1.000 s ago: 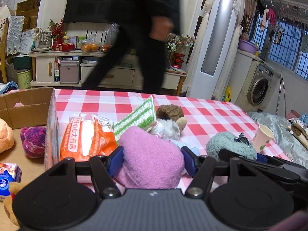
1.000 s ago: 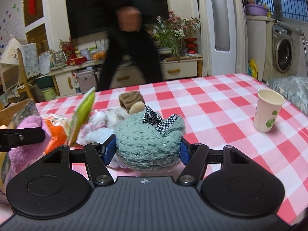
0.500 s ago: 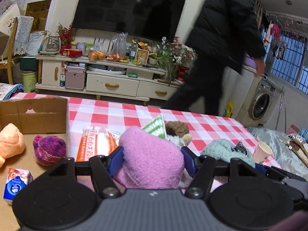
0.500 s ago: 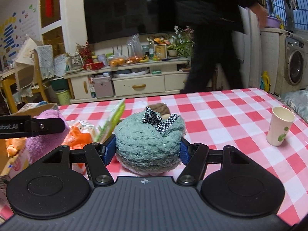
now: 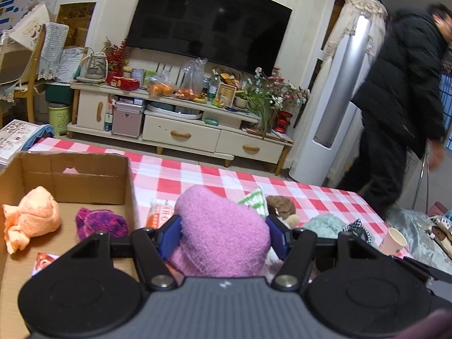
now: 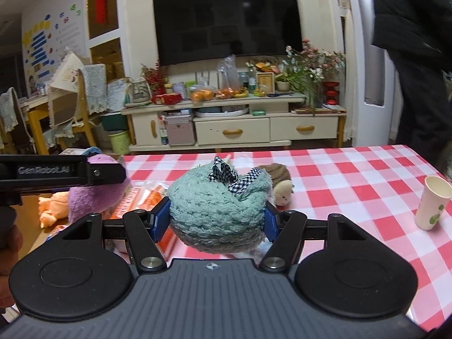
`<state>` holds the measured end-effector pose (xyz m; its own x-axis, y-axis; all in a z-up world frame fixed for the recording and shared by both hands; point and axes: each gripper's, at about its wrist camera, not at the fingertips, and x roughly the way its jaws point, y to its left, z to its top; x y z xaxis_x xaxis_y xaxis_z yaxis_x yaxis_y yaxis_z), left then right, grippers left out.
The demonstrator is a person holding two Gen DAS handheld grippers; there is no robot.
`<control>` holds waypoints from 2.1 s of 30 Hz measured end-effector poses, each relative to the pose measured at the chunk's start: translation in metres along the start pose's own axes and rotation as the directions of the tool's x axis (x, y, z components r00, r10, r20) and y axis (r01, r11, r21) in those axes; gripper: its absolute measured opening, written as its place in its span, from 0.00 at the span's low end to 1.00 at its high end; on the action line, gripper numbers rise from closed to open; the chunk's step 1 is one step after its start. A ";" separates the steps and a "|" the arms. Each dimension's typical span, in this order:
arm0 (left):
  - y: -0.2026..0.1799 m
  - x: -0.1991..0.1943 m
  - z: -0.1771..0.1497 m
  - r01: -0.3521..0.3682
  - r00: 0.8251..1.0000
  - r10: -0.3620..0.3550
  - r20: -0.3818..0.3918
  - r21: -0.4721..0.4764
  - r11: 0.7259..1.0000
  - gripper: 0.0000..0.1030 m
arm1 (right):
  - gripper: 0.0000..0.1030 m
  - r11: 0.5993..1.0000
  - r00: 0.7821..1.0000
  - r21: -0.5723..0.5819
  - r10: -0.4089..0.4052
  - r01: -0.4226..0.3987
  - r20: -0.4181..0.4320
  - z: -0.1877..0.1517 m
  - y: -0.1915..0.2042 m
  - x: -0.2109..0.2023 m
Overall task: Organize soft objects
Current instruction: 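Carry the pink towel and knit ball into the cardboard box and open both tools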
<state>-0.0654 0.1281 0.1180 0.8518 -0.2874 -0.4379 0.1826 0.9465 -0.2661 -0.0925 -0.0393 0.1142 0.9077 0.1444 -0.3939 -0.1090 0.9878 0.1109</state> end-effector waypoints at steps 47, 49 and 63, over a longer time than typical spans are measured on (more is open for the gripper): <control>0.153 -0.028 0.028 -0.302 0.949 0.315 -0.005 -0.299 0.905 0.64 | 0.81 0.914 0.933 -0.194 0.333 -0.355 -0.138 0.008 0.151 0.065; 0.154 -0.027 0.027 -0.312 0.946 0.323 -0.014 -0.298 0.902 0.65 | 0.84 0.910 0.927 -0.190 0.344 -0.368 -0.148 0.010 0.149 0.067; 0.147 -0.027 0.029 -0.327 0.941 0.339 -0.004 -0.283 0.902 0.76 | 0.97 0.941 0.948 -0.120 0.310 -0.317 -0.074 0.015 0.123 0.042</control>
<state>-0.0474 0.2793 0.1158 0.8613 0.0504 -0.5056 -0.2523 0.9061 -0.3395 -0.0620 0.0874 0.1255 0.7969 0.4469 -0.4064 -0.4388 0.8907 0.1191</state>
